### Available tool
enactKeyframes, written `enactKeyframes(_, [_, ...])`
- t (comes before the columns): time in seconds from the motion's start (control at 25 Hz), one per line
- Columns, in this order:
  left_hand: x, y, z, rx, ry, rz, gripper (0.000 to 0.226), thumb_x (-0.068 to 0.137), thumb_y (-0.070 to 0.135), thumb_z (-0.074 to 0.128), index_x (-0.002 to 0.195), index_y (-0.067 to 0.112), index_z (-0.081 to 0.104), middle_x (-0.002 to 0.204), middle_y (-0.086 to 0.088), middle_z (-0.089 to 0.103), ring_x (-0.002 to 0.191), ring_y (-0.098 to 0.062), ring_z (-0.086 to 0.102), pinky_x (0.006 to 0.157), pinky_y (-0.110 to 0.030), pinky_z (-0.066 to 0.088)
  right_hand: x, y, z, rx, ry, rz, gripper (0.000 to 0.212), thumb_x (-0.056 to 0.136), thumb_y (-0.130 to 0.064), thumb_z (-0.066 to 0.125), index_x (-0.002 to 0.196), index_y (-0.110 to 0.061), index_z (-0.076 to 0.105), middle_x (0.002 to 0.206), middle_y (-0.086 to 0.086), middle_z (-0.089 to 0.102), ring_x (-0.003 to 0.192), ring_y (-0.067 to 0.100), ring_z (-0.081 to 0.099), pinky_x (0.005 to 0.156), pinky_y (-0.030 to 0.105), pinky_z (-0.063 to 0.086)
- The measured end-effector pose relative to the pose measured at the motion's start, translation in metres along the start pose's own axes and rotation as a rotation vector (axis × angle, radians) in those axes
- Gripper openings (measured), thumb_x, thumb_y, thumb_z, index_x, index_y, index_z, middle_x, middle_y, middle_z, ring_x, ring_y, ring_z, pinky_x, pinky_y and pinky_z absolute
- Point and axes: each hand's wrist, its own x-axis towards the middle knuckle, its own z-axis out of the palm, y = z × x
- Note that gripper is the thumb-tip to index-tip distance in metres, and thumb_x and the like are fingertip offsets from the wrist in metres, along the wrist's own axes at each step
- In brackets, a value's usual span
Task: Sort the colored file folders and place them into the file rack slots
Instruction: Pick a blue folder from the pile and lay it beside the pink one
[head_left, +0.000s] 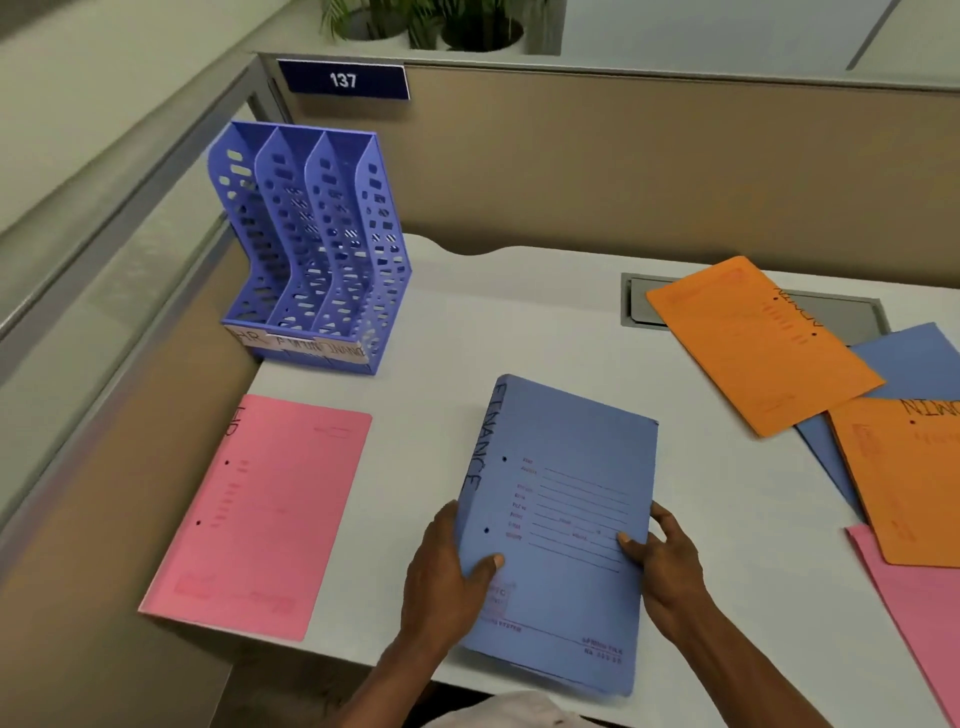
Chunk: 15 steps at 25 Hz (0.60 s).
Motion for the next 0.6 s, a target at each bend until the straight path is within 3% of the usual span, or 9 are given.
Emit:
enactKeyframes(0.04, [0.003,-0.011,-0.009,-0.008,0.010,-0.042,0.078,0.087,0.048,0.078,0.152,0.025,0.039,0.142,0.009,0.058,0.119,-0.014,0.063,0.100,-0.039,0.058,-0.003,0.005,0.012,-0.026,-0.009,-0.007,0.056,0.092,0.005,0.075,0.137,-0.026,0.059,0.117,0.010,0.081,0.102,0.036,0.078,0.092,0.056,0.063])
enactKeyframes(0.2, [0.012,-0.046,-0.044,0.015,0.044,-0.126,0.057,0.084,0.046,0.083,0.132,0.025,0.059,0.125,0.005,0.069,0.098,-0.012,0.070,0.080,-0.032,0.062,-0.016,0.027,0.060,-0.086,-0.077,-0.029,0.068,0.088,0.005,0.079,0.136,-0.035,0.056,0.106,-0.003,0.084,0.092,0.026,0.082,0.068,0.037,0.067])
enactKeyframes(0.36, [0.027,-0.073,-0.076,0.026,0.066,-0.154,0.045,0.086,0.035,0.083,0.127,0.025,0.068,0.116,0.005,0.074,0.085,-0.009,0.072,0.066,-0.025,0.059,-0.023,0.049,0.108,-0.184,-0.159,-0.090,0.073,0.088,-0.002,0.083,0.145,-0.036,0.053,0.127,-0.004,0.077,0.108,0.027,0.078,0.082,0.044,0.068])
enactKeyframes(0.48, [0.040,-0.089,-0.095,0.030,0.066,-0.196,0.040,0.086,0.028,0.084,0.124,0.023,0.073,0.107,0.006,0.077,0.076,-0.005,0.070,0.058,-0.019,0.055,-0.028,0.061,0.134,-0.330,-0.153,-0.123,0.074,0.092,-0.006,0.079,0.153,-0.026,0.042,0.137,-0.003,0.067,0.116,0.022,0.072,0.090,0.038,0.065])
enactKeyframes(0.6, [0.047,-0.100,-0.102,0.013,0.071,-0.219,0.038,0.086,0.026,0.084,0.123,0.019,0.074,0.107,0.001,0.078,0.079,-0.012,0.073,0.061,-0.023,0.057,-0.029,0.064,0.152,-0.527,-0.071,-0.154,0.068,0.098,-0.007,0.071,0.151,-0.016,0.029,0.138,0.005,0.061,0.112,0.024,0.067,0.094,0.040,0.059])
